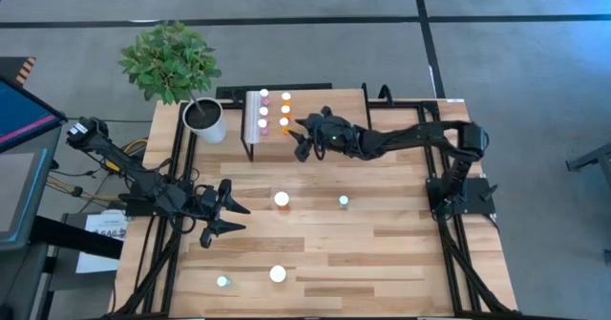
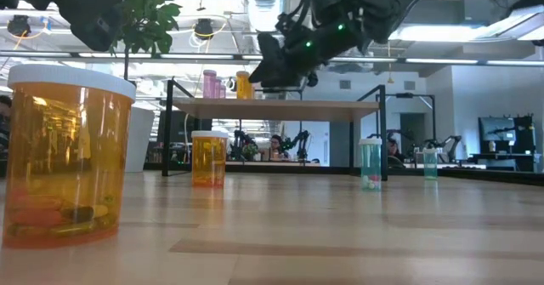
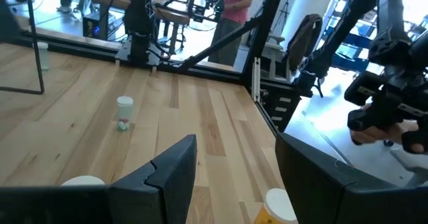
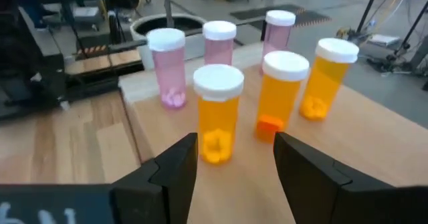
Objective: Pick and place medicine bottles onto shelf by color
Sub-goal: Put the top right blue pill bottle on the shelf
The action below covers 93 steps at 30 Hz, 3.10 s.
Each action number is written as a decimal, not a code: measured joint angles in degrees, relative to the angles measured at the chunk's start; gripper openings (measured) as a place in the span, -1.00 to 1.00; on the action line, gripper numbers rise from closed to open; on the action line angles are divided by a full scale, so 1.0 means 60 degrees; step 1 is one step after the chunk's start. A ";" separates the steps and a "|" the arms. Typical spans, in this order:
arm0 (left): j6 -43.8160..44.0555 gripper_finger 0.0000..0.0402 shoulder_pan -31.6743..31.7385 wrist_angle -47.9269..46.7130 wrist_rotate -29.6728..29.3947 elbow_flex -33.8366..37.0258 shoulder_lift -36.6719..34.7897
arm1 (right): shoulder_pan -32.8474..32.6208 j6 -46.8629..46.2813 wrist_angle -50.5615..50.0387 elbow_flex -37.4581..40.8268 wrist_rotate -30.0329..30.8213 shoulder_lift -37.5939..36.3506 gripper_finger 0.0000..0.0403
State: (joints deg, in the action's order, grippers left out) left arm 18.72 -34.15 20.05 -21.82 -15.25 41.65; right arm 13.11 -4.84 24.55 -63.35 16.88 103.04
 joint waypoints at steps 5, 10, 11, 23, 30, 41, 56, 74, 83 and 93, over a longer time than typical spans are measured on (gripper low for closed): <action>0.0001 -0.04 0.0003 0.0000 0.0000 0.0000 -0.0003 | -0.0152 -0.0327 -0.1298 0.0000 0.0000 -0.0552 0.10; 0.0001 -0.04 0.0003 0.0000 0.0000 0.0000 -0.0003 | -0.0615 -0.0732 -0.2361 0.0000 -0.0510 -0.1160 0.09; 0.0001 -0.04 0.0002 0.0000 0.0000 0.0000 0.0000 | -0.0814 -0.0731 -0.2602 0.0000 -0.0528 -0.1303 0.09; 0.0161 -0.04 -0.0001 0.0096 0.0056 0.0000 -0.0002 | -0.4000 -0.1538 -0.4991 -0.0004 -0.0107 -0.2200 -0.01; 0.0104 -0.04 -0.0001 0.0152 0.0051 0.0000 -0.0001 | -0.5937 -0.3394 -0.6414 0.0010 -0.0075 -0.1971 -0.01; 0.0062 -0.04 -0.0001 0.0298 0.0018 0.0000 0.0000 | -0.6563 -0.6893 -1.1162 0.0028 0.1462 -0.3043 -0.04; -0.0087 -0.04 -0.0001 0.0248 0.0002 0.0004 0.0000 | -0.3626 -0.9893 -1.1561 0.4436 0.3705 -0.9024 -0.05; -0.0087 -0.04 -0.0001 0.0217 -0.0080 0.0002 0.0000 | 0.0281 -0.9358 -1.1231 0.5206 0.4049 -0.8524 0.14; -0.0087 -0.04 -0.0001 0.0142 -0.0080 0.0002 0.0000 | 0.1903 -0.7660 -0.9653 0.5209 0.2403 -0.7503 0.14; -0.0089 -0.04 -0.0001 0.0042 -0.0080 0.0004 0.0000 | 0.2842 -0.7164 -0.8986 0.5589 0.1975 -0.6998 0.14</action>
State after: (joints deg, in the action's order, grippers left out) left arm 18.18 -34.15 20.30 -22.31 -15.22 41.65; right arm 30.17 -47.83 -29.36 -29.82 28.73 61.05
